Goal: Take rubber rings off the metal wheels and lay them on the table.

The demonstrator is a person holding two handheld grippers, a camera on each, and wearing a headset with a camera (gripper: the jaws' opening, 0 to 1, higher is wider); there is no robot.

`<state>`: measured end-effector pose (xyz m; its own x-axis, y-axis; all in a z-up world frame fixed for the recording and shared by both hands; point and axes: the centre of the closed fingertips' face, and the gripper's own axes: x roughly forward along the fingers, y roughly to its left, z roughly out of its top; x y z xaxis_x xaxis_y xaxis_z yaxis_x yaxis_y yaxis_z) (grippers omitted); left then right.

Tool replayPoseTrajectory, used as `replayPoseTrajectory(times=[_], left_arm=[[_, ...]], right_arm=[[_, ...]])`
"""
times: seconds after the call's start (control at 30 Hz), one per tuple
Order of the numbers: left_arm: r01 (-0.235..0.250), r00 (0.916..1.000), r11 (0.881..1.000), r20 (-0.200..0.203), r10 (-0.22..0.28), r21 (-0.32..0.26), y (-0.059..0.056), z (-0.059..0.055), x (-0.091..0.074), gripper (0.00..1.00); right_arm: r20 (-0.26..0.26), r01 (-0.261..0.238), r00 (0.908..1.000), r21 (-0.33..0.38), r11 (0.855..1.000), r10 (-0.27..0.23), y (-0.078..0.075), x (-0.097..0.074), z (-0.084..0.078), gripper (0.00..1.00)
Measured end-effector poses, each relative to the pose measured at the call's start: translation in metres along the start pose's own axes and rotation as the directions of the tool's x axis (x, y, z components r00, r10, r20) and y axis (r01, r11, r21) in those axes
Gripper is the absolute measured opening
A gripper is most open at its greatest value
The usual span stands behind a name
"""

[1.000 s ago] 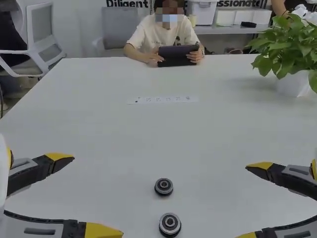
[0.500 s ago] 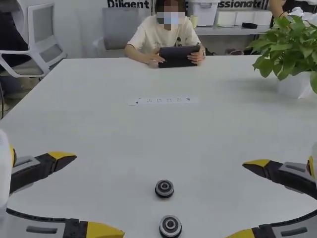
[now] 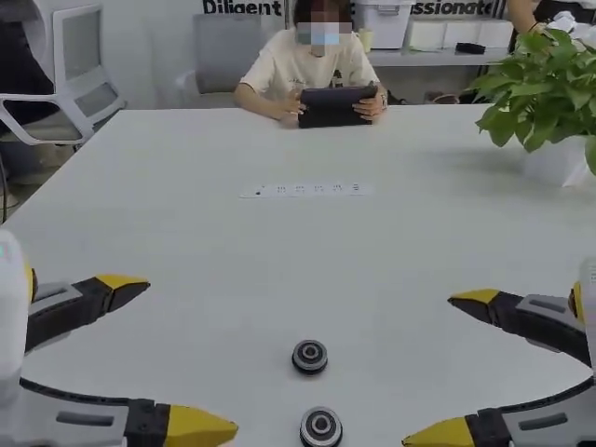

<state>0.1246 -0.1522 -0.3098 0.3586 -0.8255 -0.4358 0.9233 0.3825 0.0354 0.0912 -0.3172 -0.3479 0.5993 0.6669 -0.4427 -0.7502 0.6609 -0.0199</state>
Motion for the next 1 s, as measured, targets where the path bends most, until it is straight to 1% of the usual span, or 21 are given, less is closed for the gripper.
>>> replayPoseTrajectory(times=[0.1,0.27,0.53,0.73,0.87,1.0], left_arm=[[0.003,1.0000,1.000,0.003,-0.003,0.011,0.001,0.003,0.002,0.99],[0.010,0.9999,1.000,0.010,-0.011,0.029,0.003,0.008,0.007,0.98],[0.033,0.9993,0.998,0.014,-0.034,0.045,0.001,0.011,0.016,0.97],[0.056,0.9983,0.997,0.015,-0.057,0.057,-0.004,0.012,0.024,0.96],[0.066,0.9976,0.996,0.017,-0.067,0.066,-0.005,0.013,0.029,0.95],[0.076,0.9969,0.995,0.018,-0.077,0.067,-0.006,0.012,0.033,0.93]], right_arm=[[0.002,-0.009,1.0000,-0.006,1.000,0.009,0.000,0.003,0.003,0.95],[0.003,-0.019,0.9998,-0.016,1.000,0.019,-0.001,0.008,0.005,0.96],[0.010,-0.030,0.9995,-0.022,0.999,0.030,-0.002,0.014,0.007,0.96],[0.013,-0.040,0.9991,-0.019,0.999,0.040,-0.003,0.019,0.005,0.95],[0.020,-0.048,0.9986,-0.020,0.999,0.048,-0.003,0.022,0.003,0.93],[0.015,-0.059,0.9981,-0.015,0.998,0.059,-0.001,0.025,-0.001,0.92]])
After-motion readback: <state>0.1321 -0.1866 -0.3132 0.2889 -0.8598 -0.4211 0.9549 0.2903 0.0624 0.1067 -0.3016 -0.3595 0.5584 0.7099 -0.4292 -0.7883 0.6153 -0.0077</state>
